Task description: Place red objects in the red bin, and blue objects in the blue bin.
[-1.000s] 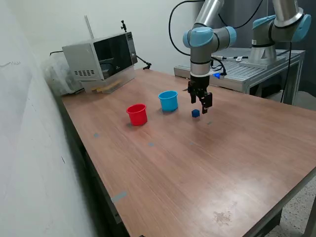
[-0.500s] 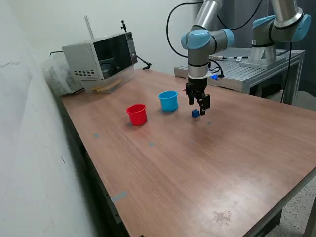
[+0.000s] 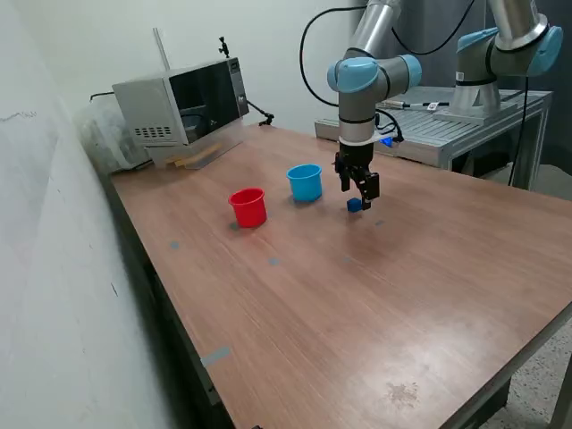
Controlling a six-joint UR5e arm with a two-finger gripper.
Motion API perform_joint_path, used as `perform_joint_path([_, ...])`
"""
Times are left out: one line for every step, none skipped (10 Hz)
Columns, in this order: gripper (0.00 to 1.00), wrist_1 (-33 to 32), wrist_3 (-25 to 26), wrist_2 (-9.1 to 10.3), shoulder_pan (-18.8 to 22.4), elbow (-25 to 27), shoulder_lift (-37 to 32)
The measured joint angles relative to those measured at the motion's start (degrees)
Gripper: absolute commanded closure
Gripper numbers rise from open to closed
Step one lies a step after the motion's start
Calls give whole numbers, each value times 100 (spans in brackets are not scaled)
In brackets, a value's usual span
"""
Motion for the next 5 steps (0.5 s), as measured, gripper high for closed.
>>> perform_joint_path([0, 0, -34, 0, -2, -1, 2])
perform_joint_path([0, 0, -84, -1, -5, -2, 3])
perform_joint_path([0, -2, -157, 0, -7, 0, 4])
perform_joint_path([0, -2, -246, 2, -9, 4, 4])
perform_joint_path([0, -3, -335, 3, -12, 12, 5])
